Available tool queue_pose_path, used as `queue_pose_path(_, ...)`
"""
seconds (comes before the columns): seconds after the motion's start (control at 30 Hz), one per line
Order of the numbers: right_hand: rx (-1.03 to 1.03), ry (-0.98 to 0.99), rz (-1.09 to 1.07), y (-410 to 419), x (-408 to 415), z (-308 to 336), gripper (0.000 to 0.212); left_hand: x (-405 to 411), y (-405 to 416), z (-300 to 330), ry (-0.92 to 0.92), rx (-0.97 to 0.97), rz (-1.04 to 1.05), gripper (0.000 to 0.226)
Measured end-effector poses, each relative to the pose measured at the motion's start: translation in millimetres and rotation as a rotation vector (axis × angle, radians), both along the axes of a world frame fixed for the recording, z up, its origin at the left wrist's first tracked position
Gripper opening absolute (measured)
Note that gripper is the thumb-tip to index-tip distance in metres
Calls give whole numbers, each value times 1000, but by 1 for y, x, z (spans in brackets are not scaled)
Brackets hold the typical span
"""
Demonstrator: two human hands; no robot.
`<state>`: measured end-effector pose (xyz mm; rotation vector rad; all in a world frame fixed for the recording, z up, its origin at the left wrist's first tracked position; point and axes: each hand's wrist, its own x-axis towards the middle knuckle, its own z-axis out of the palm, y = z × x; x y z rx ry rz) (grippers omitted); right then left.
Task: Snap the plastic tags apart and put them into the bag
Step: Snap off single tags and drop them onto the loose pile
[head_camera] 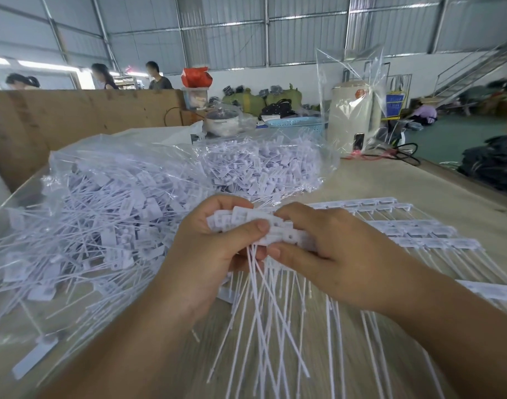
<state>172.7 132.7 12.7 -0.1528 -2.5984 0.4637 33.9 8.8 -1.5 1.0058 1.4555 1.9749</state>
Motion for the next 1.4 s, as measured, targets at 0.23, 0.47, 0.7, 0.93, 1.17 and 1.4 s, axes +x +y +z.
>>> queue_pose_path(0.23, 30, -52, -75, 3, 1, 2, 32, -10, -3, 1, -5, -2, 52, 35)
queue_pose_path(0.47, -11, -54, -53, 6, -1, -1, 29, -10, 0, -2, 23, -48, 48, 45)
queue_pose_path(0.7, -216, 101, -21, 4, -6, -5, 28, -3, 2, 3, -97, 50, 28, 39)
queue_pose_path(0.93, -301, 171, -17, -2, -10, -9, 31, -3, 1, 7, -202, 63, 9, 37)
queue_pose_path(1.17, -469, 378, -151, -1, -9, 0, 32, 7, 5, 3, -345, 99, 1, 39)
queue_pose_path(1.4, -509, 380, -242, 27, 4, 7, 35, 10, 7, -1, -305, 63, 26, 47)
